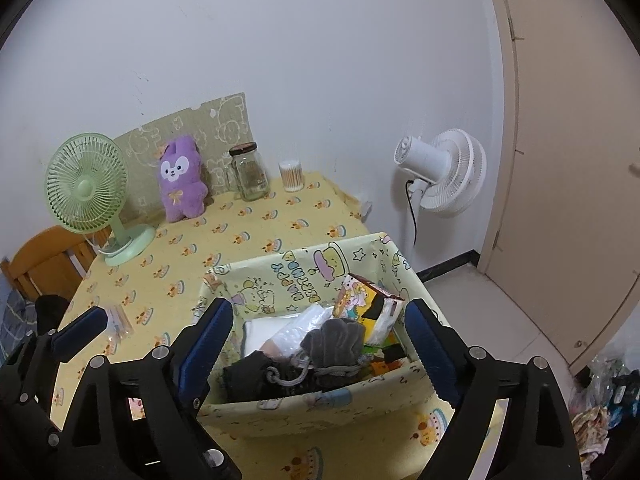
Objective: Organize soft objects
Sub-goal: 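Withdraw both grippers from the storage box toward the table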
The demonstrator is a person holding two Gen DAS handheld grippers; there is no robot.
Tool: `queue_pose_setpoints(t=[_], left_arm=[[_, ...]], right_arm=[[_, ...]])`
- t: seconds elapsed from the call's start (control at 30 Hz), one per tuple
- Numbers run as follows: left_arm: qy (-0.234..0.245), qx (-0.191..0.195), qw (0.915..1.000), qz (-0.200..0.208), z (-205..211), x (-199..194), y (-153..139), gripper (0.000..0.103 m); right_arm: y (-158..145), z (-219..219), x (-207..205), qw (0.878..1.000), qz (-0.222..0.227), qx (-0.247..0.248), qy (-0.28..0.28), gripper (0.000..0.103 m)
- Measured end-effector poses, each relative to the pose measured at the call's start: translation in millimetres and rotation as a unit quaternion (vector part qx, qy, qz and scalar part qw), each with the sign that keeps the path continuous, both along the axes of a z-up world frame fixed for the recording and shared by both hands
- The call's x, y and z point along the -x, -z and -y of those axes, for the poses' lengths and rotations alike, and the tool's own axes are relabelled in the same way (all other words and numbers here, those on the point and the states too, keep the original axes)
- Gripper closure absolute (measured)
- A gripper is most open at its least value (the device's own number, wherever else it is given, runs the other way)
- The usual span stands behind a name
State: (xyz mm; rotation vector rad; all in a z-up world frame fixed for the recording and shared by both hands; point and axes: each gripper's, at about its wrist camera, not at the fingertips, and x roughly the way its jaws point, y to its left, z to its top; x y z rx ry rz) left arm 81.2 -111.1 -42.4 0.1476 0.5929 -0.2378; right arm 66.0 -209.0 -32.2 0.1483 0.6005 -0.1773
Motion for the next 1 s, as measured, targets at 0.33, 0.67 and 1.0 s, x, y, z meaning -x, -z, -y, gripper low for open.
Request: queue_pose_setpoints(t=[0.33,0.67,1.0], left_arm=[[-0.024,0.006,0.9997,0.01,-29,13,-10,0.01],[-0.046,0.007,0.9988,0.017,-64,21,-15,0.009],[-0.066,0.004,0.9977,0.012,-96,20,-5,0.009]], right_arm=[[-14,-32,10,1.0,0.004,0.025,0.003,0.011],[-19,-69,16,0.999,0.019,0.015,-0.036,0.006],[-9,-108,9,0.998,0.005,0.014,-0.068,0.006]])
